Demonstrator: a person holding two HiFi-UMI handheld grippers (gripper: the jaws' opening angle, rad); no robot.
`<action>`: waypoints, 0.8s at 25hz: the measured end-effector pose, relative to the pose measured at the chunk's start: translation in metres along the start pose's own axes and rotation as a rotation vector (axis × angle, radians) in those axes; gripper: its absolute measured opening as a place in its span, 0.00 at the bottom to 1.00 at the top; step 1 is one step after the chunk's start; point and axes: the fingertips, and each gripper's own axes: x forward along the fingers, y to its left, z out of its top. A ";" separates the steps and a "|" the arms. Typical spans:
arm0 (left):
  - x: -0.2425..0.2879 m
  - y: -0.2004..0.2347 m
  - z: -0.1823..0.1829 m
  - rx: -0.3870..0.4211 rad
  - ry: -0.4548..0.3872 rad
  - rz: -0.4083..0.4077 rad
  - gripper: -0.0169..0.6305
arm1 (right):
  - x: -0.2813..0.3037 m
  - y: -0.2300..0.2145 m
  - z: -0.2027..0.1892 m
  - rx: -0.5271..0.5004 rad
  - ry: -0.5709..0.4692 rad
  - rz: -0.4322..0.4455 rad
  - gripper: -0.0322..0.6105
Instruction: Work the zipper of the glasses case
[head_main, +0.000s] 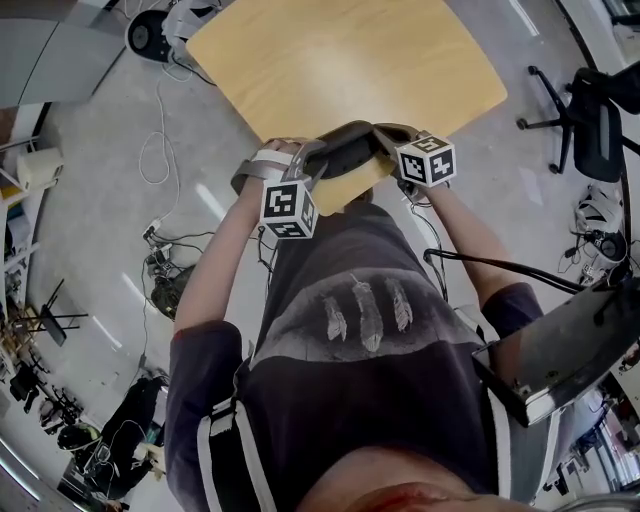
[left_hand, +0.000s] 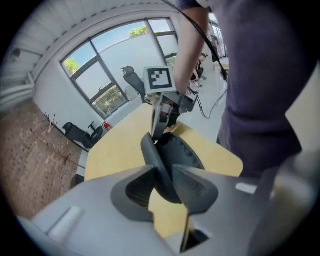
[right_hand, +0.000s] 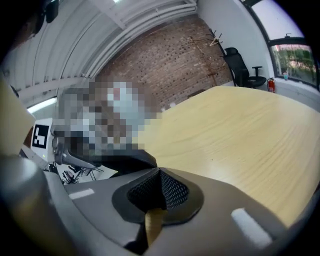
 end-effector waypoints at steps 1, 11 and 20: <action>-0.001 -0.003 0.000 0.037 0.004 0.018 0.19 | 0.000 0.000 -0.001 0.022 0.003 0.016 0.05; 0.003 -0.032 0.014 0.102 0.026 -0.005 0.14 | -0.018 -0.001 -0.022 -0.070 0.232 0.268 0.05; 0.014 -0.059 0.018 -0.098 0.030 -0.039 0.05 | -0.027 0.005 -0.022 -0.307 0.169 0.238 0.05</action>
